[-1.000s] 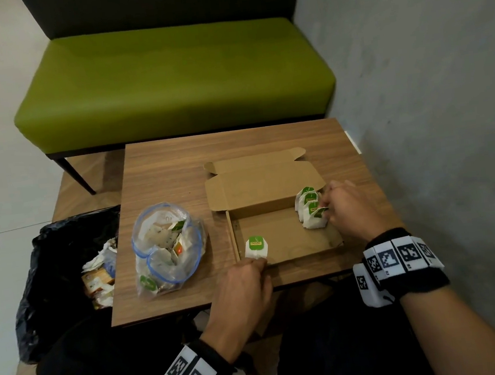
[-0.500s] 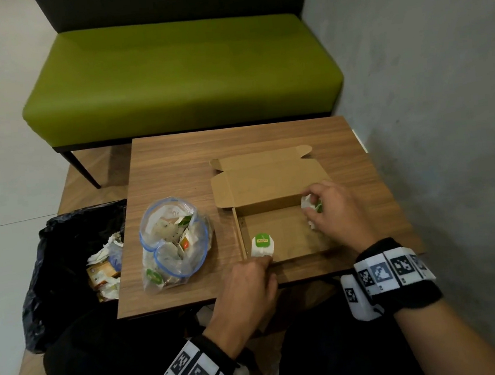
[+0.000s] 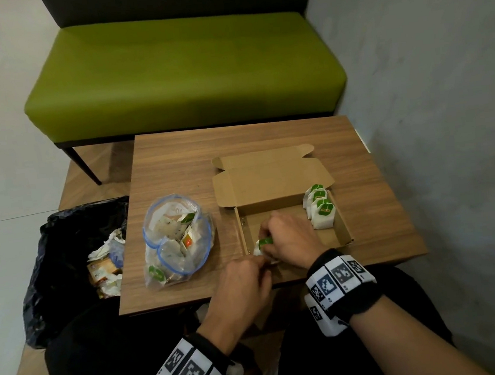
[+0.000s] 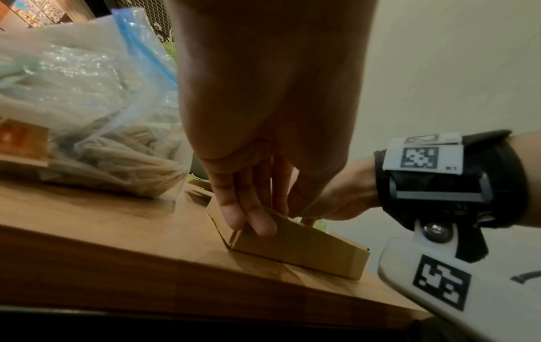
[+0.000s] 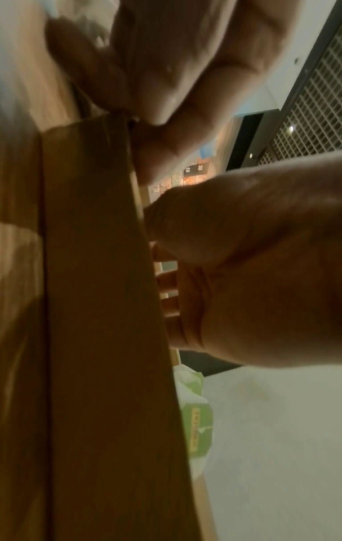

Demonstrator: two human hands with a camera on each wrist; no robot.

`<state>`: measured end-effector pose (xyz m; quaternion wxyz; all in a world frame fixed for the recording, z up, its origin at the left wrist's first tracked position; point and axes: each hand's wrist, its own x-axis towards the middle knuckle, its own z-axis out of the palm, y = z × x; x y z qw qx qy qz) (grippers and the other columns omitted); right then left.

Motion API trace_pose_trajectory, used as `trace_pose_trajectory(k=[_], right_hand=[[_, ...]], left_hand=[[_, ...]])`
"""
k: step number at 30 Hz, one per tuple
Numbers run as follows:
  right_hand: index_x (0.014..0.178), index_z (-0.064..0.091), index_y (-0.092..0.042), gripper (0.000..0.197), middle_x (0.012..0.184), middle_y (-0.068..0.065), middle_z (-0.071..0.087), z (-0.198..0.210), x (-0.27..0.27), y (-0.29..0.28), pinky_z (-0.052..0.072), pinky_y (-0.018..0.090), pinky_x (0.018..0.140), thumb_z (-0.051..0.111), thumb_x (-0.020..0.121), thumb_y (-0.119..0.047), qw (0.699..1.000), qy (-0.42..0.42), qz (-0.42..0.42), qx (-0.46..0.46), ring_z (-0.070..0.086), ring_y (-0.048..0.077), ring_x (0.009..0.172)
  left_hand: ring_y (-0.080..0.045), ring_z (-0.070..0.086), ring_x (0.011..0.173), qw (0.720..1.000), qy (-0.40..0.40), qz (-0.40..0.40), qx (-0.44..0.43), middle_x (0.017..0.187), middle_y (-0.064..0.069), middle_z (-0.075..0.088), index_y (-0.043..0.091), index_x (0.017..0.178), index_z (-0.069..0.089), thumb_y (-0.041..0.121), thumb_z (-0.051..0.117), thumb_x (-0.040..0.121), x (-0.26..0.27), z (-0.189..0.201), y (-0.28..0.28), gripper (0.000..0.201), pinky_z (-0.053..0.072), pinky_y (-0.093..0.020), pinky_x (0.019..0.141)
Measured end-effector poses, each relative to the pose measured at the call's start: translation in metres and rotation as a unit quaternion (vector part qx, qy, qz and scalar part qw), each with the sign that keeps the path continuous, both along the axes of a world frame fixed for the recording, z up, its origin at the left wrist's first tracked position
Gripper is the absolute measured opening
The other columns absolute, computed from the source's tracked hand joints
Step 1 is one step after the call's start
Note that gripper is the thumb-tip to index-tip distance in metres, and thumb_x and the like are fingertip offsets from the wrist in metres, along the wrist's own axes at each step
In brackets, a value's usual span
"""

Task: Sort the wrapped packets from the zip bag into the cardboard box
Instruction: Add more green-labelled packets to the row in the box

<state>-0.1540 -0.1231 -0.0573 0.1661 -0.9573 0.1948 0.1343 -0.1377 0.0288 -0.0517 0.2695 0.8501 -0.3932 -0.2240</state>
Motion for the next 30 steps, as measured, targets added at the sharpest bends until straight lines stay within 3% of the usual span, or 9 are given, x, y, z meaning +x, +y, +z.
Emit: trace_pose_trajectory(k=[2, 7, 11, 15, 20, 23, 27, 30], right_hand=[[0.091, 0.066, -0.028, 0.013, 0.094, -0.007, 0.062, 0.002, -0.003, -0.004, 0.042, 0.03, 0.072, 0.075, 0.082, -0.028, 0.999, -0.002, -0.025, 0.039, 0.06, 0.017, 0.095], [0.079, 0.06, -0.032, 0.028, 0.079, -0.012, 0.063, 0.028, -0.015, -0.027, 0.052, 0.031, 0.072, 0.085, 0.072, -0.022, 0.986, -0.02, -0.089, 0.14, 0.061, 0.007, 0.078], [0.078, 0.064, -0.032, 0.026, 0.082, -0.011, 0.066, 0.055, -0.034, -0.064, 0.046, 0.027, 0.065, 0.086, 0.072, -0.021, 0.985, -0.041, -0.118, 0.118, 0.061, 0.005, 0.08], [0.074, 0.065, -0.03, 0.026, 0.082, -0.011, 0.067, 0.064, -0.053, -0.096, 0.041, 0.027, 0.062, 0.087, 0.07, -0.017, 0.99, -0.001, -0.108, 0.093, 0.061, 0.007, 0.078], [0.082, 0.067, -0.032, 0.02, 0.086, -0.014, 0.062, 0.06, -0.058, -0.111, 0.036, 0.02, 0.06, 0.08, 0.079, -0.017, 0.996, 0.029, -0.065, 0.058, 0.052, -0.002, 0.075], [0.085, 0.065, -0.034, 0.018, 0.085, -0.013, 0.059, 0.05, -0.054, -0.111, 0.034, 0.019, 0.059, 0.078, 0.082, -0.021, 0.998, 0.024, -0.056, -0.011, 0.05, 0.002, 0.076], [0.094, 0.072, -0.033, 0.018, 0.105, -0.007, 0.063, 0.035, -0.05, -0.112, 0.049, 0.034, 0.08, 0.077, 0.081, -0.022, 0.998, -0.005, -0.059, -0.029, 0.056, 0.014, 0.095], [0.103, 0.073, -0.028, 0.02, 0.109, -0.006, 0.065, 0.029, -0.05, -0.112, 0.049, 0.034, 0.082, 0.074, 0.084, -0.02, 0.997, -0.029, -0.056, -0.041, 0.055, 0.012, 0.095]], left_hand=[[-0.008, 0.065, 0.088, 1.0, 0.0, 0.0, 0.0, 0.103, 0.005, 0.072, 0.022, 0.113, 0.069, 0.021, 0.053, 0.094, 0.0, 0.0, 0.0, 0.025, 0.053, -0.029, 0.081], [-0.011, 0.065, 0.102, 1.0, -0.017, -0.007, 0.012, 0.115, 0.004, 0.07, 0.024, 0.123, 0.064, 0.026, 0.053, 0.095, 0.001, 0.001, 0.001, 0.031, 0.051, -0.027, 0.089], [-0.011, 0.061, 0.108, 0.998, -0.05, -0.026, 0.025, 0.12, 0.007, 0.066, 0.026, 0.125, 0.061, 0.03, 0.05, 0.097, 0.002, 0.002, -0.001, 0.031, 0.05, -0.029, 0.09], [-0.013, 0.061, 0.107, 0.997, -0.066, -0.016, 0.048, 0.119, 0.008, 0.064, 0.028, 0.126, 0.058, 0.032, 0.048, 0.097, 0.0, 0.001, -0.003, 0.032, 0.053, -0.034, 0.087], [-0.012, 0.06, 0.107, 0.991, -0.123, -0.014, 0.055, 0.12, 0.012, 0.061, 0.031, 0.124, 0.061, 0.031, 0.046, 0.098, 0.005, 0.001, -0.002, 0.03, 0.048, -0.031, 0.088], [-0.013, 0.054, 0.114, 0.987, -0.141, -0.03, 0.074, 0.122, 0.011, 0.06, 0.032, 0.122, 0.063, 0.032, 0.047, 0.099, 0.008, 0.0, -0.001, 0.028, 0.043, -0.032, 0.09], [-0.014, 0.046, 0.117, 0.983, -0.159, -0.043, 0.084, 0.127, 0.012, 0.057, 0.033, 0.124, 0.063, 0.033, 0.046, 0.1, 0.008, -0.002, 0.001, 0.029, 0.039, -0.032, 0.092], [-0.014, 0.045, 0.117, 0.983, -0.16, -0.039, 0.086, 0.127, 0.012, 0.056, 0.033, 0.123, 0.063, 0.033, 0.045, 0.1, 0.008, -0.002, 0.001, 0.029, 0.038, -0.032, 0.091]])
